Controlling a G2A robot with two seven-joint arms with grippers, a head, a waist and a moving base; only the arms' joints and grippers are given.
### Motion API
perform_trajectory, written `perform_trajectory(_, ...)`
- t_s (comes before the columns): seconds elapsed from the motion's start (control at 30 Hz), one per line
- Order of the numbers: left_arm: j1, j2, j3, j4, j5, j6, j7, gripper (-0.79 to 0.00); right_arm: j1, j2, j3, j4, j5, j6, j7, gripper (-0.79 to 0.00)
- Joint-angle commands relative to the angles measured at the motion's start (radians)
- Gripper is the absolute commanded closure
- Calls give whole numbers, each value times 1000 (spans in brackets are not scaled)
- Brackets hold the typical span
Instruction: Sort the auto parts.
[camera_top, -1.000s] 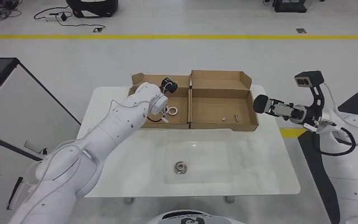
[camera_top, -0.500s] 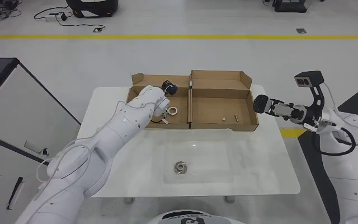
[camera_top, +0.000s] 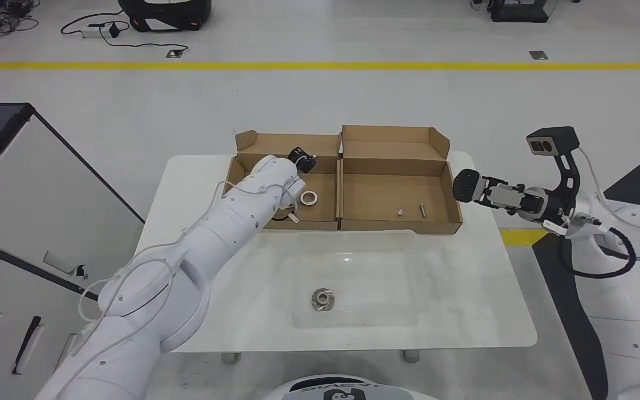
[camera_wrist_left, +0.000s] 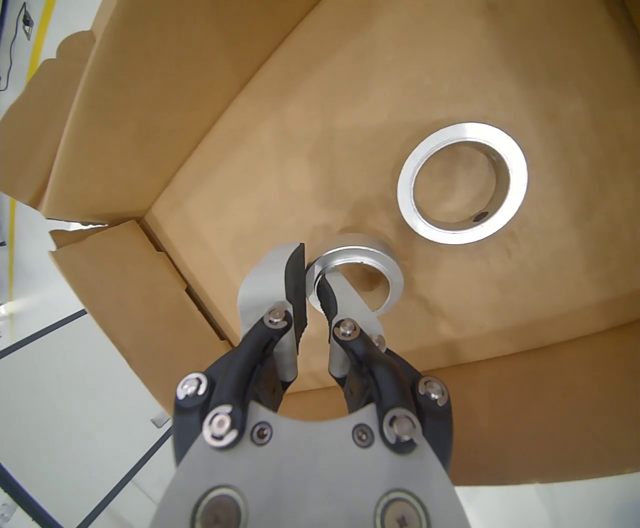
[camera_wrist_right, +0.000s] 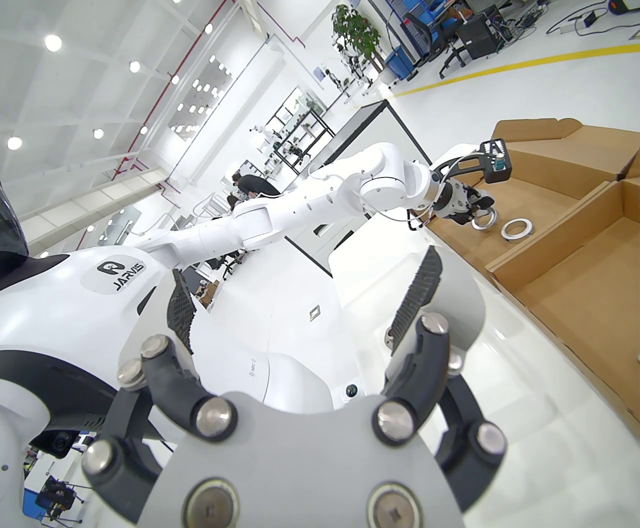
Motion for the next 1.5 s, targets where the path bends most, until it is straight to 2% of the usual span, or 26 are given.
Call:
perform_trajectory(0.0,0,-6,-3,14,3,-5,3,0,0,0,0,0,0,0,0,-785)
perform_trajectory(0.03,-1,-8,-5,19,4,-7,3,-77,0,0,0,0,0,0,0,-785)
perform_trajectory(0.07,-1,-11,-6,24,5,-8,4,-271,0,0,0,0,0,0,0,-785)
perform_trajectory(0.1,-1,-13,-8,29,8,-8,5,-292,0,0,0,0,0,0,0,-785)
perform_trajectory(0.17,-2,-17,-11,39,11,-11,10,-425,0,0,0,0,0,0,0,-785)
perform_trajectory(0.27,-1,-21,-16,52,16,-23,20,-730,0,0,0,0,0,0,0,-785)
perform_trajectory(0.3,-1,-23,-18,57,18,-27,23,-785,0,0,0,0,0,0,0,-785)
perform_trajectory(0.53,-12,-25,-42,75,31,-37,43,-785,0,0,0,0,0,0,0,-785)
perform_trajectory(0.7,-28,-17,-64,52,50,-43,60,-785,0,0,0,0,0,0,0,-785)
perform_trajectory(0.83,-38,1,-90,10,76,-61,65,-785,0,0,0,0,0,0,0,-785)
perform_trajectory(0.97,-39,33,-136,-65,83,-124,72,-785,0,0,0,0,0,0,0,-785)
perform_trajectory(1.03,-29,54,-171,-130,68,-170,74,-785,0,0,0,0,0,0,0,-785)
perform_trajectory(1.17,28,108,-291,-305,-34,-294,86,-785,0,0,0,0,0,0,0,-785)
perform_trajectory(1.3,131,172,-424,-523,-127,-461,56,-785,0,0,0,0,0,0,0,-785)
perform_trajectory(1.47,257,230,-558,-775,-217,-569,-46,-785,0,0,0,0,0,0,0,-785)
